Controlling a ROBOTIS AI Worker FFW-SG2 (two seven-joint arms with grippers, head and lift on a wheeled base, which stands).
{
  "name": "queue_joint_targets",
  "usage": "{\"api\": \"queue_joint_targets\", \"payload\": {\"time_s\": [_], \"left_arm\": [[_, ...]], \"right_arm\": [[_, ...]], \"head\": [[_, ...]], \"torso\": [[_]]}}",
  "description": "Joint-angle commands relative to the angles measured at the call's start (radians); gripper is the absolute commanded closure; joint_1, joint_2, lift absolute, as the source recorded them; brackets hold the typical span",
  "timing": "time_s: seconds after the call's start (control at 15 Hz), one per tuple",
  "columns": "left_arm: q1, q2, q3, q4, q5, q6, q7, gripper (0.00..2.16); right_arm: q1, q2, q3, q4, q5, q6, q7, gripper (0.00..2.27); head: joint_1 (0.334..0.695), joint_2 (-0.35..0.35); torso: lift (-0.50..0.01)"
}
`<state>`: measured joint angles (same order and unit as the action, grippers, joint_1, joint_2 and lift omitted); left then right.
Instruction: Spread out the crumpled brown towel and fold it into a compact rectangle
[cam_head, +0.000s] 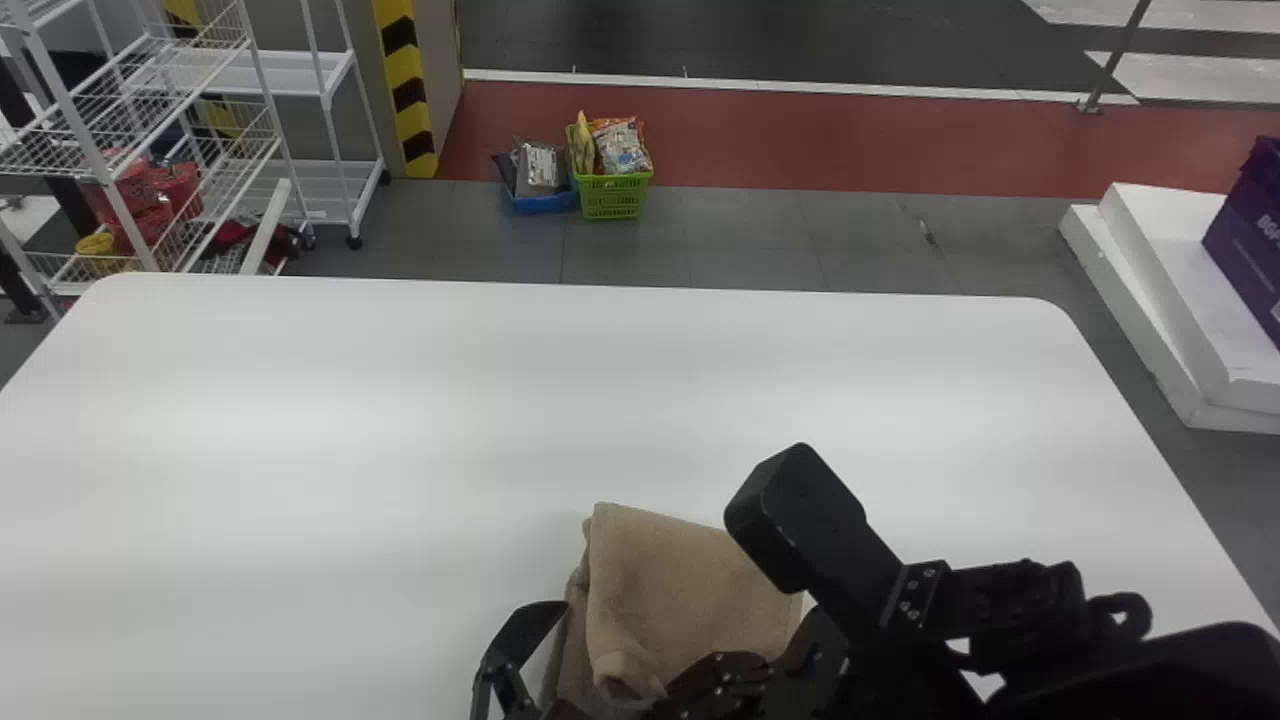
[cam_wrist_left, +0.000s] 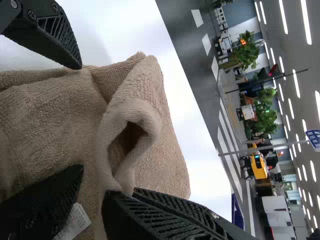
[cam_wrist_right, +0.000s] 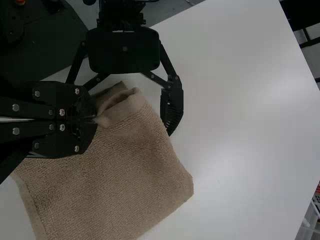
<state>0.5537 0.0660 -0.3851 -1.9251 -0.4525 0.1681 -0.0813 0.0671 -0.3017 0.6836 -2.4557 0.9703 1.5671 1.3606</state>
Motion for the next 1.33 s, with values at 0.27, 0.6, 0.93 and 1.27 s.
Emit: {"api": "queue_joint_targets", "payload": {"time_s": [0.27, 0.6, 0.93, 1.27], "left_arm": [[0.0, 0.0, 0.0, 0.002, 0.0, 0.0, 0.008, 0.08], [0.0, 0.002, 0.0, 0.002, 0.0, -0.003, 0.008, 0.08], [0.0, 0.002, 0.0, 0.003, 0.0, -0.003, 0.009, 0.08], [-0.002, 0.002, 0.0, 0.005, 0.0, -0.003, 0.009, 0.08]], "right_arm": [[0.002, 0.004, 0.024, 0.023, 0.01, 0.005, 0.006, 1.26], [0.005, 0.007, 0.037, 0.026, 0.021, 0.005, 0.006, 0.41], [0.011, 0.024, 0.034, 0.024, 0.022, 0.005, 0.006, 0.09], [0.016, 0.033, 0.027, 0.023, 0.025, 0.005, 0.006, 0.11]], "head": [[0.695, -0.035], [0.695, -0.032], [0.695, -0.023], [0.695, -0.015]], "torso": [[-0.127], [-0.127], [-0.127], [-0.127]]}}
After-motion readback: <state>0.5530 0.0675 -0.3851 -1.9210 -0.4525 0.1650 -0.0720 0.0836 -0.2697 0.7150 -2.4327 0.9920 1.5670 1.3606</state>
